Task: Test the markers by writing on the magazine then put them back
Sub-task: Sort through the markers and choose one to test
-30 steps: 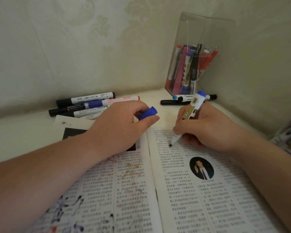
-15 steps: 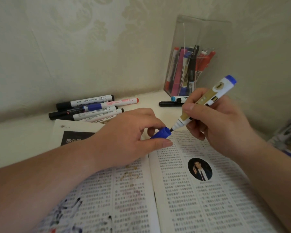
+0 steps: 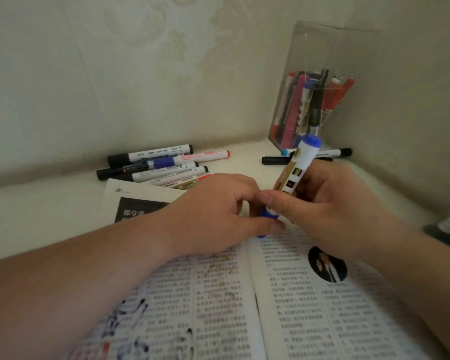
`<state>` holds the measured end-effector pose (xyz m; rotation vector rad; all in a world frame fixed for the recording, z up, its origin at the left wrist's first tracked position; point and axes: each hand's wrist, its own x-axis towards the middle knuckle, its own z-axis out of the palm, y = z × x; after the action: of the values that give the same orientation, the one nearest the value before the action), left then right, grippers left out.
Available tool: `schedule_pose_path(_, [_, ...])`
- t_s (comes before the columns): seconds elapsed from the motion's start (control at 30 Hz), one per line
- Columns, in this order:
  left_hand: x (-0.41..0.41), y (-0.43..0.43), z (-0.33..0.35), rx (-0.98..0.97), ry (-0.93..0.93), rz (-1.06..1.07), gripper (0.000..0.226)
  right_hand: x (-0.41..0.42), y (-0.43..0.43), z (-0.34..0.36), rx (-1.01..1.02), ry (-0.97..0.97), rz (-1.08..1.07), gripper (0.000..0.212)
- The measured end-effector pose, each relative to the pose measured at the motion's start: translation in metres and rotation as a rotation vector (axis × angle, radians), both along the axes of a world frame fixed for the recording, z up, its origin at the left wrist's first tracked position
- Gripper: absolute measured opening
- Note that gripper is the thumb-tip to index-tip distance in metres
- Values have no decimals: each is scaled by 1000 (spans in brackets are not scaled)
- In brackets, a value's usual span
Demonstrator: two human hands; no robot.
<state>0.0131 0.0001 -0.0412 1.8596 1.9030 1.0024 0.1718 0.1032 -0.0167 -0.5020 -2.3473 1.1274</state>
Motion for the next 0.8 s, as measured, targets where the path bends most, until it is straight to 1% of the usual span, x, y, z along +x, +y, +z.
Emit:
schedule_pose_path(0.17, [0,-2,2,-9,-102,5,16,-6,-2,-3,40,-50,-23,12])
schedule_pose_path(0.27, [2,-2,4,-28,-53,8,16,-5,-3,-7,31,-42,-78,11])
schedule_pose_path(0.3, [2,-2,4,-31,-34,12,14,-4,-3,-9,27,-8,-122,14])
schedule_pose_path(0.33, [2,-3,3,-27,-8,23,19,-4,-3,-9,16,53,-177,21])
schedule_pose_path(0.4, [1,-2,1,-14,57,51,32,-6,0,-6,-47,242,-277,37])
schedule_pose_path(0.47, [1,-1,0,-13,144,77,38,-8,3,0,-153,423,-303,43])
schedule_pose_path(0.5, [1,-1,0,-24,177,91,40,-8,4,2,-178,453,-310,39])
schedule_pose_path(0.6, [2,-3,1,-87,257,122,41,-4,7,10,-191,413,-405,11])
schedule_pose_path(0.63, [1,-5,3,-112,281,139,40,-2,11,14,-229,440,-456,9])
schedule_pose_path(0.7, [-3,-8,4,-148,267,175,39,-1,21,25,-367,532,-534,12])
schedule_pose_path(0.77, [-10,-10,6,-179,253,212,40,-8,31,32,-570,598,-547,15])
schedule_pose_path(0.8, [-13,-11,6,-188,244,237,36,-15,35,33,-674,598,-526,16])
